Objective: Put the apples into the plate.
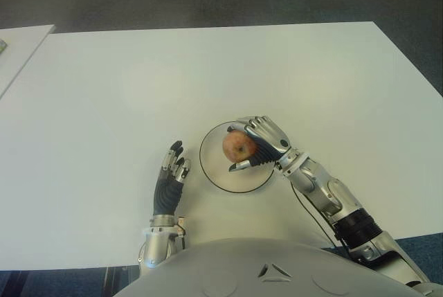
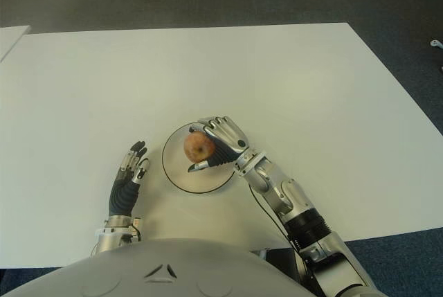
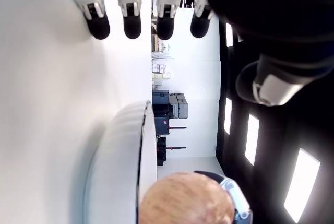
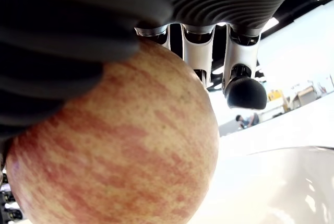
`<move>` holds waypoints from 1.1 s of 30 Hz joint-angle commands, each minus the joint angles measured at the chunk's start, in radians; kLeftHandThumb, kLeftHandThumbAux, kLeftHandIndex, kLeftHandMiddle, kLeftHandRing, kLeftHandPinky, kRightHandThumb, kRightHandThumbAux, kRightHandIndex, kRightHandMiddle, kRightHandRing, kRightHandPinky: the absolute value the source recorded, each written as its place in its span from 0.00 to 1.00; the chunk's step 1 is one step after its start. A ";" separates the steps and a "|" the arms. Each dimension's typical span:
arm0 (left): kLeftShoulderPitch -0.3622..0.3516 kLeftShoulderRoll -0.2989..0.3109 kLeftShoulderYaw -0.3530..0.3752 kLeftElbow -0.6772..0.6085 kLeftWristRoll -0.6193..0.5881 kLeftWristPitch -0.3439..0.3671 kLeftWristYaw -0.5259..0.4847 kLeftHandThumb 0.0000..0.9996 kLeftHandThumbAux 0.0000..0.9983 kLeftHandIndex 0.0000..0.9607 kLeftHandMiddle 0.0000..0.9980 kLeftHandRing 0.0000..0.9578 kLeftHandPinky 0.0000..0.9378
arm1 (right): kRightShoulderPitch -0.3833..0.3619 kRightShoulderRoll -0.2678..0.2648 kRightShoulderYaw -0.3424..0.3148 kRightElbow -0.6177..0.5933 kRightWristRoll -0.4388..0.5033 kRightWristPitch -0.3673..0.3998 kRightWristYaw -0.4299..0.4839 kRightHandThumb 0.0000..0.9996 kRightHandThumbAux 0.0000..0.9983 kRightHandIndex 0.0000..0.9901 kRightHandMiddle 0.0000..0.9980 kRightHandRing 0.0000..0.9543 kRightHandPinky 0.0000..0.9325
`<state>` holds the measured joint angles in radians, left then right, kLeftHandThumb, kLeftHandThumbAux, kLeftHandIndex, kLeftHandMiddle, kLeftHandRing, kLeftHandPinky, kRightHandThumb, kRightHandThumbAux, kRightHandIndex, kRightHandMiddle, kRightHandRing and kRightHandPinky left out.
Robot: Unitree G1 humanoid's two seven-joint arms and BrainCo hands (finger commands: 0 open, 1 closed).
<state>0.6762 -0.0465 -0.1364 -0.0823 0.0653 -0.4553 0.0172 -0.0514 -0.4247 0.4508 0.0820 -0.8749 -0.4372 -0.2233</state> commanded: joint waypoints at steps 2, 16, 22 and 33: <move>0.011 0.006 -0.005 -0.011 -0.003 0.026 -0.003 0.05 0.44 0.00 0.00 0.00 0.04 | -0.010 -0.004 0.010 0.051 -0.010 -0.030 -0.037 1.00 0.60 0.83 0.85 0.89 0.91; 0.018 0.008 -0.009 -0.021 -0.001 0.026 -0.003 0.05 0.42 0.00 0.00 0.00 0.03 | -0.011 0.010 0.041 0.108 -0.036 -0.022 -0.084 0.68 0.56 0.40 0.39 0.43 0.45; 0.016 0.013 -0.008 -0.020 -0.008 0.022 -0.010 0.04 0.43 0.00 0.00 0.00 0.05 | -0.008 -0.002 0.054 0.094 -0.082 -0.006 -0.104 0.35 0.41 0.11 0.06 0.05 0.07; 0.008 0.013 -0.012 -0.005 -0.022 0.008 -0.015 0.03 0.42 0.00 0.00 0.00 0.05 | -0.007 -0.022 0.060 0.065 -0.089 -0.009 -0.086 0.22 0.30 0.00 0.00 0.00 0.00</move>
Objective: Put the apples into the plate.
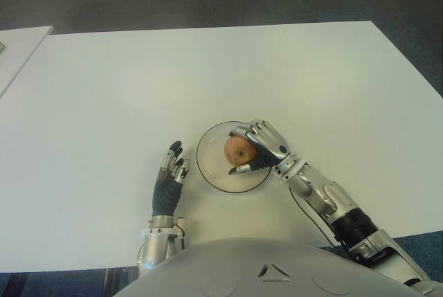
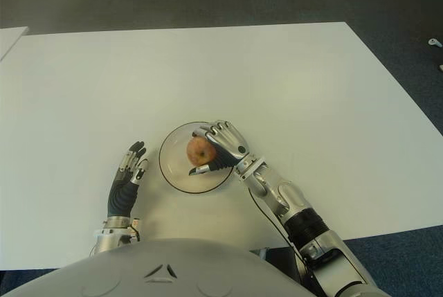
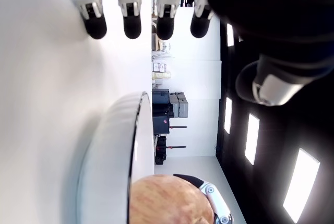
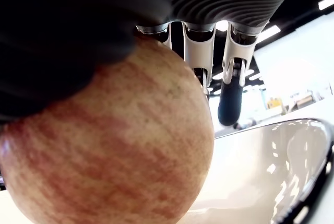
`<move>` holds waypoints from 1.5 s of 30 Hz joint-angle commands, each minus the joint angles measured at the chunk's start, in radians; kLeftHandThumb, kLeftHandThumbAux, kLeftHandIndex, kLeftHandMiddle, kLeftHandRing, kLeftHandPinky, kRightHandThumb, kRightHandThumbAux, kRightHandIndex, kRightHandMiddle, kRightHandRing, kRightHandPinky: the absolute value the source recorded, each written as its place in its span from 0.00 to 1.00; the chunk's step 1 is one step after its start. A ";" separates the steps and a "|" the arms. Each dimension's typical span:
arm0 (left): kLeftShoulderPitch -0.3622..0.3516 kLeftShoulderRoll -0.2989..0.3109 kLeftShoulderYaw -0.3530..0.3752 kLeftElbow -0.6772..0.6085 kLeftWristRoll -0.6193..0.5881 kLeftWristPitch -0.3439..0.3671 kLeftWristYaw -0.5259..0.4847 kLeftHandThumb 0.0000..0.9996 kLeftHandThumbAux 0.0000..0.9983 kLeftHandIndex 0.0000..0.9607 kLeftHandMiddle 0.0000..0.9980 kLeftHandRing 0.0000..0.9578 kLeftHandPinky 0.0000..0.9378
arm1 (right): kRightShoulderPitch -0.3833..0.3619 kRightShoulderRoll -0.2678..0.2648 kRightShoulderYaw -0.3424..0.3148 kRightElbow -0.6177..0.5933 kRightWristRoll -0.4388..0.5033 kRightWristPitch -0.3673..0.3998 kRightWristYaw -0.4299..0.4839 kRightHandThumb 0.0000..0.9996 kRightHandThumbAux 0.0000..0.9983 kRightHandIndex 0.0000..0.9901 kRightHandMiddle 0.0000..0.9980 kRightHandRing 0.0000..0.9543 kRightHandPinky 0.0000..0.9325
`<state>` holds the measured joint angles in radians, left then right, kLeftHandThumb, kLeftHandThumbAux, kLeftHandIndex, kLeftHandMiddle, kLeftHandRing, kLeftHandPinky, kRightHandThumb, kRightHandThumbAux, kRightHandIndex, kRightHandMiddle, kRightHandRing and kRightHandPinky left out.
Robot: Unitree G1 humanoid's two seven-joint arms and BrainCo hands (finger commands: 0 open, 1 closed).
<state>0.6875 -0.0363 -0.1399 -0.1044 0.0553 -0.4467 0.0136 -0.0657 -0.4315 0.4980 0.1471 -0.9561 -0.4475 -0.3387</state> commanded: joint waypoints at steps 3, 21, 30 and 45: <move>-0.008 0.003 -0.007 0.022 -0.006 -0.005 -0.007 0.03 0.43 0.00 0.00 0.00 0.04 | 0.012 -0.014 0.011 -0.006 -0.002 -0.001 0.026 0.21 0.28 0.00 0.00 0.00 0.00; -0.002 0.003 -0.008 0.014 -0.009 0.008 -0.005 0.03 0.44 0.00 0.00 0.00 0.04 | 0.024 0.004 0.014 0.007 -0.007 -0.002 -0.038 0.19 0.24 0.00 0.00 0.00 0.00; -0.005 0.003 -0.007 0.005 -0.003 0.032 -0.003 0.03 0.44 0.00 0.00 0.00 0.05 | 0.014 0.005 0.021 0.028 -0.014 -0.001 -0.059 0.21 0.23 0.00 0.00 0.00 0.00; 0.010 -0.001 -0.013 -0.007 -0.007 0.037 -0.003 0.03 0.43 0.00 0.00 0.00 0.05 | 0.024 0.022 -0.009 0.052 0.147 -0.015 0.034 0.20 0.24 0.00 0.00 0.00 0.00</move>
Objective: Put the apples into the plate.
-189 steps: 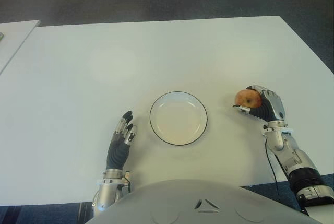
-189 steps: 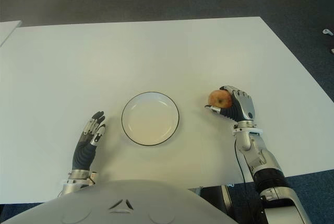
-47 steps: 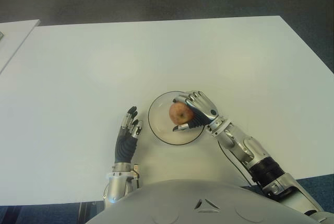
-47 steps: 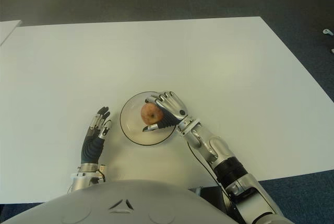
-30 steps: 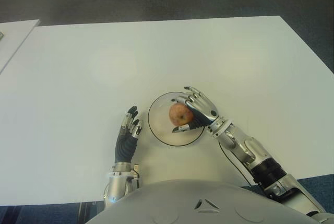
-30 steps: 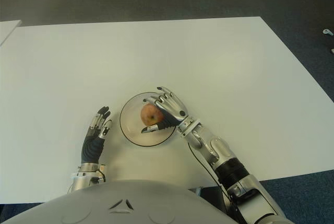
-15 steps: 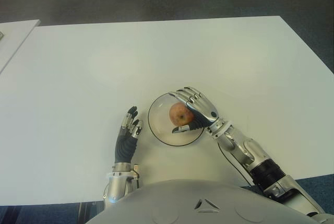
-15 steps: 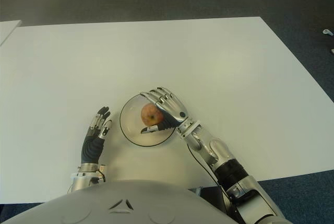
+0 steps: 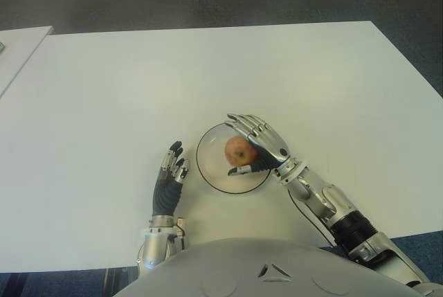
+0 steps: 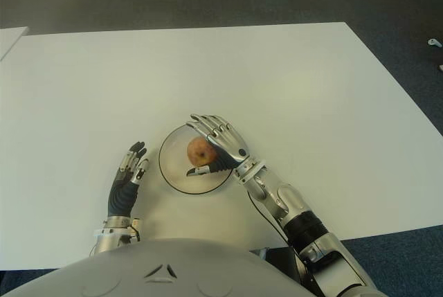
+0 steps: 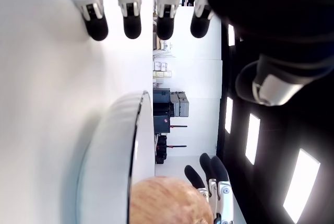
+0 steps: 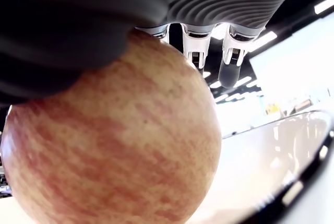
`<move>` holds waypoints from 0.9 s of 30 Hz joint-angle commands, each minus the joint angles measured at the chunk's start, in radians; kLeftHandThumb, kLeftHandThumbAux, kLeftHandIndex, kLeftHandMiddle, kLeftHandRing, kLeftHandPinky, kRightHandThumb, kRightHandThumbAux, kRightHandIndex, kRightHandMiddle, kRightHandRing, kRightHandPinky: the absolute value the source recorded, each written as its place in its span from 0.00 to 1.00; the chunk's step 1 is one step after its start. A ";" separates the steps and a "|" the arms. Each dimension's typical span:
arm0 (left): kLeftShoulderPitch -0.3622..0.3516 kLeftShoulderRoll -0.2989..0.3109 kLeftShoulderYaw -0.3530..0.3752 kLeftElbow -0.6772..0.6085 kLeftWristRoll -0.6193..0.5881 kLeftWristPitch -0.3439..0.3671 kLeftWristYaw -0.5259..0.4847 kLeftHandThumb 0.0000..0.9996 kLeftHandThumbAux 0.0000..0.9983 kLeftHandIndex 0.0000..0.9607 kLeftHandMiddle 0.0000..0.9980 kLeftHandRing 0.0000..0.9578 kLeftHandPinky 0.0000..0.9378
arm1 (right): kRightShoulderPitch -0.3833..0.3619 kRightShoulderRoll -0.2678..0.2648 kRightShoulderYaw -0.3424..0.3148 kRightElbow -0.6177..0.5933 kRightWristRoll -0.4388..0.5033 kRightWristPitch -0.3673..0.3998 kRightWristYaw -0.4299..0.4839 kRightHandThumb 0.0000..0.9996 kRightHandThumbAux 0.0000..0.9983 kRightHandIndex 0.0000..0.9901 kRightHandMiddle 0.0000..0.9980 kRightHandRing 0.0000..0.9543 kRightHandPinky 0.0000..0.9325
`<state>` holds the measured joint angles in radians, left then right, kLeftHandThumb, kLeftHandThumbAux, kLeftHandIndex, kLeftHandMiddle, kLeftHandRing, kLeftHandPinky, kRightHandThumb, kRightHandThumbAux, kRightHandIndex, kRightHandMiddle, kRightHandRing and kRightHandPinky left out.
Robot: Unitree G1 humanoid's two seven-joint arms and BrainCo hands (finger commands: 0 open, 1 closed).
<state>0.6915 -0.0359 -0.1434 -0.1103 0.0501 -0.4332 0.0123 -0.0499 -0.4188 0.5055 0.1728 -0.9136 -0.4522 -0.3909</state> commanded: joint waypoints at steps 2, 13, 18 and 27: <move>0.005 -0.002 -0.009 0.001 0.001 0.024 0.001 0.03 0.42 0.00 0.00 0.00 0.04 | 0.014 0.007 -0.042 0.013 0.190 -0.012 0.149 0.20 0.25 0.00 0.00 0.00 0.00; 0.004 -0.003 -0.008 0.012 0.017 0.011 0.006 0.04 0.43 0.00 0.00 0.00 0.02 | 0.058 0.006 -0.205 -0.154 0.565 0.070 0.411 0.16 0.27 0.00 0.00 0.00 0.00; 0.005 -0.011 -0.012 0.011 0.017 0.013 0.008 0.05 0.42 0.00 0.00 0.00 0.02 | 0.054 0.052 -0.286 -0.148 0.775 0.112 0.498 0.15 0.28 0.00 0.00 0.00 0.00; 0.008 -0.020 -0.012 0.009 0.018 0.027 0.016 0.06 0.41 0.00 0.00 0.00 0.04 | 0.056 0.032 -0.426 -0.109 0.986 0.168 0.648 0.14 0.37 0.00 0.00 0.00 0.00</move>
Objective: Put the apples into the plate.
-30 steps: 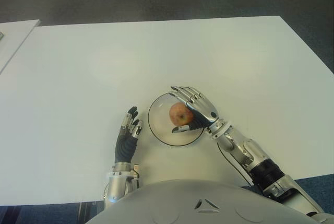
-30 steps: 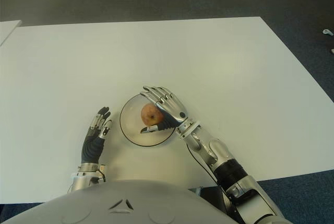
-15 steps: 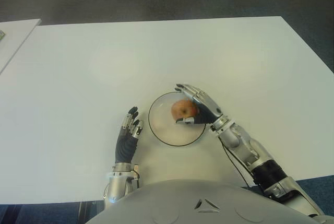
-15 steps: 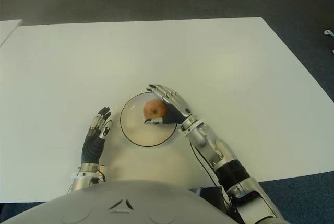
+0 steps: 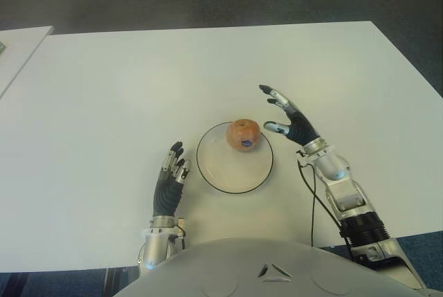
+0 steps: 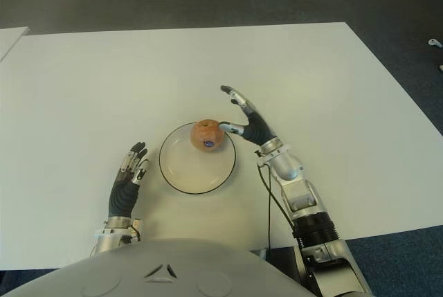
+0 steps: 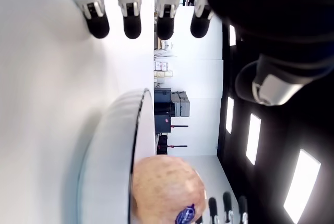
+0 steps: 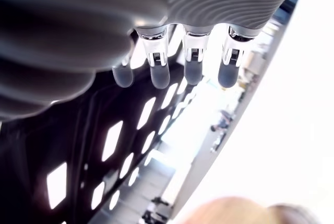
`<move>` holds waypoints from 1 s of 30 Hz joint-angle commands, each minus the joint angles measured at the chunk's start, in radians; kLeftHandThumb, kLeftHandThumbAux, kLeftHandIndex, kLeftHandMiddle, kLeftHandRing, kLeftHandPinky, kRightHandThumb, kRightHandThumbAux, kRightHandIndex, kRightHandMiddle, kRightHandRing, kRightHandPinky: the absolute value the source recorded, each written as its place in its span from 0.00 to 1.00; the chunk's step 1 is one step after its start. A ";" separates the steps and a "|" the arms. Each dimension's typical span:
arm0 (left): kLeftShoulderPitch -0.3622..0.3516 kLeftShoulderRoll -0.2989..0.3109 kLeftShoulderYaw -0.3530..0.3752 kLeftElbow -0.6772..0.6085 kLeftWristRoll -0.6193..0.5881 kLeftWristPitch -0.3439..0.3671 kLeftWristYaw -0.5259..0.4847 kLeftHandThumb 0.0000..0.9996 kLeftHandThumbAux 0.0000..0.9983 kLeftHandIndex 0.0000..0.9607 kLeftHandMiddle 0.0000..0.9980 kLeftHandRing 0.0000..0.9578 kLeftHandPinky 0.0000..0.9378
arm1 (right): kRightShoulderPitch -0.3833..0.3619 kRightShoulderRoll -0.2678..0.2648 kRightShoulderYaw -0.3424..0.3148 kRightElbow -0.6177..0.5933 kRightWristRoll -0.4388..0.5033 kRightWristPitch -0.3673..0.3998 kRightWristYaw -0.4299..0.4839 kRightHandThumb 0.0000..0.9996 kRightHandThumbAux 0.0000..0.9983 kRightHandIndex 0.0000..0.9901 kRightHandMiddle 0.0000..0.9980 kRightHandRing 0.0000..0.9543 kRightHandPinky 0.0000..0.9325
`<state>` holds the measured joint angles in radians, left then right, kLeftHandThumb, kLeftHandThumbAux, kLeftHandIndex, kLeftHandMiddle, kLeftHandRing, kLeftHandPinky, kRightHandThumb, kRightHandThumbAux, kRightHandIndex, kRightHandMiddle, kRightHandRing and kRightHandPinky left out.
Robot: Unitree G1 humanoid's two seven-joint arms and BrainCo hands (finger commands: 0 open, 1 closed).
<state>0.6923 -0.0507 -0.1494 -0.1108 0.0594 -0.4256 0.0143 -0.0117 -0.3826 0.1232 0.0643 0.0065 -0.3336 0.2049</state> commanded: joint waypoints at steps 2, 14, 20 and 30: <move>0.003 -0.013 -0.005 0.012 0.002 0.031 0.018 0.06 0.41 0.00 0.00 0.00 0.04 | 0.035 -0.002 -0.071 -0.024 0.109 0.103 0.070 0.14 0.39 0.00 0.00 0.00 0.00; -0.001 -0.032 0.000 0.003 -0.037 0.075 0.019 0.09 0.43 0.00 0.00 0.00 0.04 | 0.080 0.029 -0.168 -0.034 0.189 0.231 0.101 0.11 0.40 0.01 0.00 0.00 0.00; -0.006 -0.030 0.004 -0.003 -0.036 0.095 0.024 0.10 0.44 0.00 0.00 0.00 0.04 | 0.105 0.051 -0.180 -0.001 0.191 0.229 0.115 0.09 0.41 0.02 0.01 0.00 0.00; -0.009 -0.020 0.011 -0.010 -0.030 0.105 0.021 0.09 0.43 0.00 0.00 0.00 0.04 | 0.132 0.105 -0.189 0.067 0.185 0.251 0.110 0.08 0.41 0.03 0.03 0.00 0.00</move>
<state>0.6794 -0.0713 -0.1384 -0.1319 0.0293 -0.3464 0.0301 0.1129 -0.2935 -0.0613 0.1083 0.1925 -0.1059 0.3216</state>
